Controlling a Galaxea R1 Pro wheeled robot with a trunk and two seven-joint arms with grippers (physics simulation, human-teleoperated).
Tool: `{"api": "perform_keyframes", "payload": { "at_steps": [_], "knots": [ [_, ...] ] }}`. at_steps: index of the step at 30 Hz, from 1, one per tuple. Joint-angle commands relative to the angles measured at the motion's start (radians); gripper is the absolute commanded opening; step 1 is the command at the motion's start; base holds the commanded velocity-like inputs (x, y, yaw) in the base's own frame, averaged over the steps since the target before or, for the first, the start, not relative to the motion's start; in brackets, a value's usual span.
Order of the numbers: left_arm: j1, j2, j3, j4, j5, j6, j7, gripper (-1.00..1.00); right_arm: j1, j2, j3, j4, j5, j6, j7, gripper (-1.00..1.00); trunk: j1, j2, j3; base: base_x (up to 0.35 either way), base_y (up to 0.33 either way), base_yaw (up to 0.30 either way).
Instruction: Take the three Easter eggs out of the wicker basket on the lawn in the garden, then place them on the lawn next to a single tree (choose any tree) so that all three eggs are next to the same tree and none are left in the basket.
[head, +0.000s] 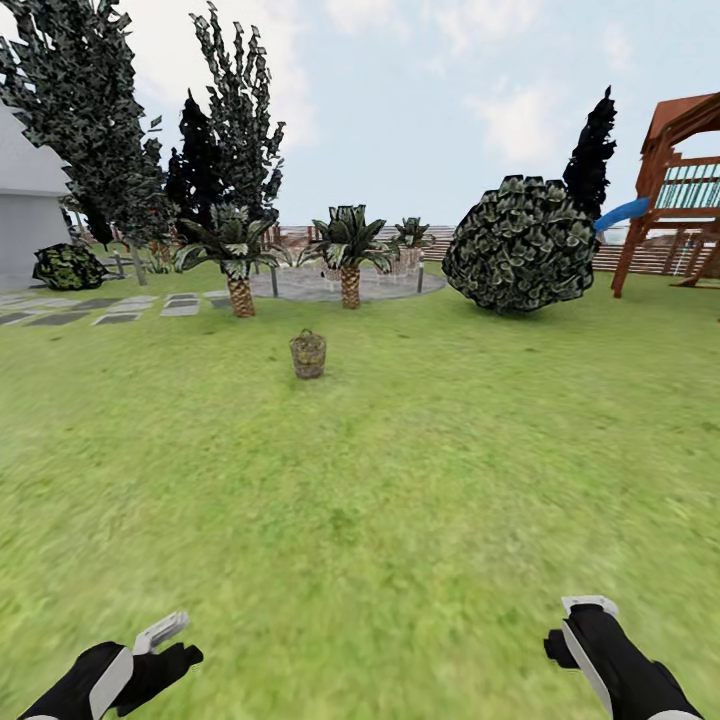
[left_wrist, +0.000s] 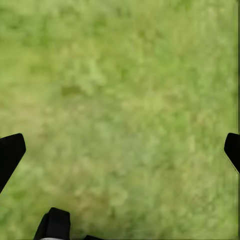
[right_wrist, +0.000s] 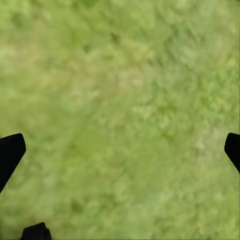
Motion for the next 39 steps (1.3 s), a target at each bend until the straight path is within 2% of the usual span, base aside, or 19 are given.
{"api": "perform_keyframes", "payload": {
  "at_steps": [1,4,21,29,39],
  "knots": [
    [0.0,0.0,0.007,-0.002,0.0,0.007,-0.004,1.0,0.0,0.001,0.0,0.0,-0.003,0.003,-0.004,1.0,0.001,-0.001,-0.001,0.325,0.0,0.0],
    [0.0,0.004,0.007,-0.001,0.001,0.007,-0.005,1.0,0.0,0.008,-0.004,0.002,-0.003,0.002,-0.005,1.0,0.001,-0.001,-0.001,0.325,0.0,0.0],
    [0.0,-0.002,0.007,-0.002,0.001,0.007,-0.004,1.0,0.0,0.007,-0.009,-0.007,-0.003,0.005,-0.003,1.0,0.001,-0.001,-0.001,0.325,0.0,0.0],
    [0.0,-0.003,0.007,-0.001,0.001,0.007,-0.004,1.0,0.0,0.007,-0.008,-0.008,0.001,0.005,-0.003,1.0,0.001,-0.001,-0.001,0.325,0.0,-0.151],
    [0.0,-0.002,0.007,-0.001,0.001,0.007,-0.003,1.0,0.0,0.007,-0.004,-0.009,0.001,0.005,-0.004,1.0,0.001,-0.001,-0.001,0.325,0.0,-0.018]
  ]
}}
